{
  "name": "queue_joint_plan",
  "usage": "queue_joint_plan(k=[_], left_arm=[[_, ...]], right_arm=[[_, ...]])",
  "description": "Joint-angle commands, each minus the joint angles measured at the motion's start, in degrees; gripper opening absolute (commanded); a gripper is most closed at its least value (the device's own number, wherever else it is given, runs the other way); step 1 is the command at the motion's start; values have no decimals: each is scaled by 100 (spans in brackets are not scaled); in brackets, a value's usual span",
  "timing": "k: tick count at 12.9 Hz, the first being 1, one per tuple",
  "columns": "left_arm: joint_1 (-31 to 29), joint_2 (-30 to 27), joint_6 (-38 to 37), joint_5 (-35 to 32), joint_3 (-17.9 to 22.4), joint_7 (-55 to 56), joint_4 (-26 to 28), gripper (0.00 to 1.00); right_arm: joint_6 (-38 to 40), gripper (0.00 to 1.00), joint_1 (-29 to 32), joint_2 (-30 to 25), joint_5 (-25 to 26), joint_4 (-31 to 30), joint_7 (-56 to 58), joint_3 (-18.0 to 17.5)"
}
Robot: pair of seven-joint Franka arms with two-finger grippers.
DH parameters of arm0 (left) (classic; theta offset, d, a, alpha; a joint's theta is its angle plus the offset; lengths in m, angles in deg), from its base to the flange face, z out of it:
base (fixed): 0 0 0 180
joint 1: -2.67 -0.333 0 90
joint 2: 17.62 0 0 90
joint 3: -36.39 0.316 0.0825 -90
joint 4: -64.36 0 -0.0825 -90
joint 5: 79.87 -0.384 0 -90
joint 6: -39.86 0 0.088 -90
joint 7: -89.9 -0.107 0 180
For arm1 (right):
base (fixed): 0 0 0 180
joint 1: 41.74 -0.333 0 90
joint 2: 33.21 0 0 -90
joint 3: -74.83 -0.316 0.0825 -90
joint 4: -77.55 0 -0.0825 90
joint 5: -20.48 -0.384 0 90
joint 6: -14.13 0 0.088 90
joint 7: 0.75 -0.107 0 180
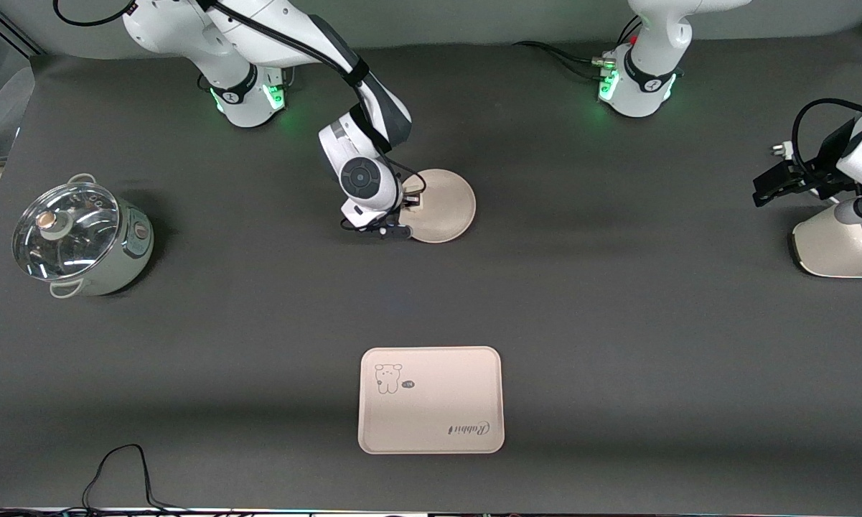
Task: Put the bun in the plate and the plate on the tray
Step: 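Close the right gripper on the plate rim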
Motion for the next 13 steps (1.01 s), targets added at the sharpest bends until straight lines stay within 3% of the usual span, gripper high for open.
queue_joint_plan(k=[1, 5, 9, 13], left_arm=[[75, -22, 5, 34, -10, -108, -32, 100], [198, 127, 127, -97, -159, -91, -50, 100], [224, 75, 49, -45, -264, -65, -173, 100], [154, 110, 154, -80, -300, -108, -190, 100]], right_arm=[[-78, 0, -48, -29, -52, -62, 60, 55], [877, 0, 303, -214, -52, 306, 270, 99], [1178, 0, 382, -407, -52, 430, 402, 362], [1941, 0, 478, -416, -70, 1192, 517, 801]])
